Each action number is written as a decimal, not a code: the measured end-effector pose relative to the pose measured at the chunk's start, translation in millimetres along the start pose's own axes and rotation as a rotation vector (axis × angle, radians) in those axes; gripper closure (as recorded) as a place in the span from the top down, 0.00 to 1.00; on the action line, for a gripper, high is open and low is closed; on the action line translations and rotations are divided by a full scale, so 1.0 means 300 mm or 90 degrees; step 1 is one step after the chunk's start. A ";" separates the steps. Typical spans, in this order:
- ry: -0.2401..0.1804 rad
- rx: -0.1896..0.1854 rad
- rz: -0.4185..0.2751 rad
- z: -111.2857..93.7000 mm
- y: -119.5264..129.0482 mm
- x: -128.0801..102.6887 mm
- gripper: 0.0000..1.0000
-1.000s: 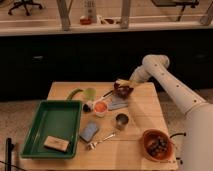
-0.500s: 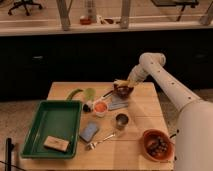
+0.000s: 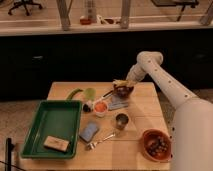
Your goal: Place banana in purple bowl
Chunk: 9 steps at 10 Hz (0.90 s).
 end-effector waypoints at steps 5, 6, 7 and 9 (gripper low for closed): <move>0.004 -0.003 -0.006 -0.005 0.000 -0.005 0.80; 0.005 -0.004 -0.007 -0.007 0.001 -0.004 0.80; 0.006 -0.004 -0.009 -0.011 0.000 -0.003 0.80; 0.006 -0.006 -0.011 -0.014 0.001 -0.003 0.80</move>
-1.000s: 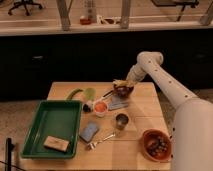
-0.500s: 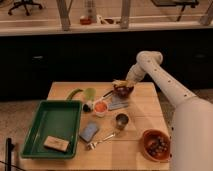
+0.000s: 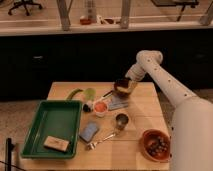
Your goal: Place banana in purple bowl
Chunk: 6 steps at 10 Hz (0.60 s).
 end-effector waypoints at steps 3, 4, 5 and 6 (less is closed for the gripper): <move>-0.005 0.001 0.000 -0.011 -0.002 0.005 0.80; -0.007 0.001 -0.002 -0.014 -0.002 0.005 0.80; -0.008 0.000 -0.002 -0.016 -0.002 0.005 0.80; -0.009 0.000 -0.004 -0.017 -0.001 0.005 0.80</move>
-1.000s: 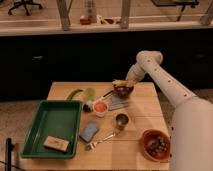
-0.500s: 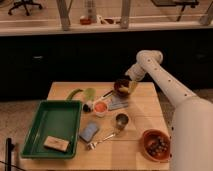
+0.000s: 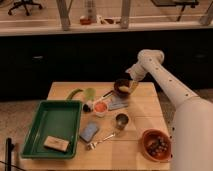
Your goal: Place banana in purple bowl
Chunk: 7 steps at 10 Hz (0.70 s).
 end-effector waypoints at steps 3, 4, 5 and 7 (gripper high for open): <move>-0.004 -0.001 -0.005 -0.004 0.002 -0.001 0.80; -0.004 -0.002 -0.007 -0.004 0.003 -0.002 0.80; -0.006 -0.002 -0.009 -0.005 0.004 -0.004 0.80; -0.008 -0.003 -0.012 -0.006 0.005 -0.007 0.80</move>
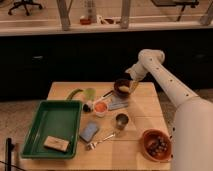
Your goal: Place banana in purple bowl
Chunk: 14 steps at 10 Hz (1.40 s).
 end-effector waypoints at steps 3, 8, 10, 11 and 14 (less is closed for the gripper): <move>-0.002 0.000 -0.005 -0.005 0.000 -0.006 0.80; -0.006 -0.004 -0.009 -0.005 0.001 -0.010 0.80; -0.011 -0.004 -0.008 -0.005 -0.001 -0.005 0.80; -0.012 -0.004 -0.007 -0.006 -0.001 -0.001 0.80; -0.014 -0.007 -0.007 -0.002 -0.008 -0.012 0.80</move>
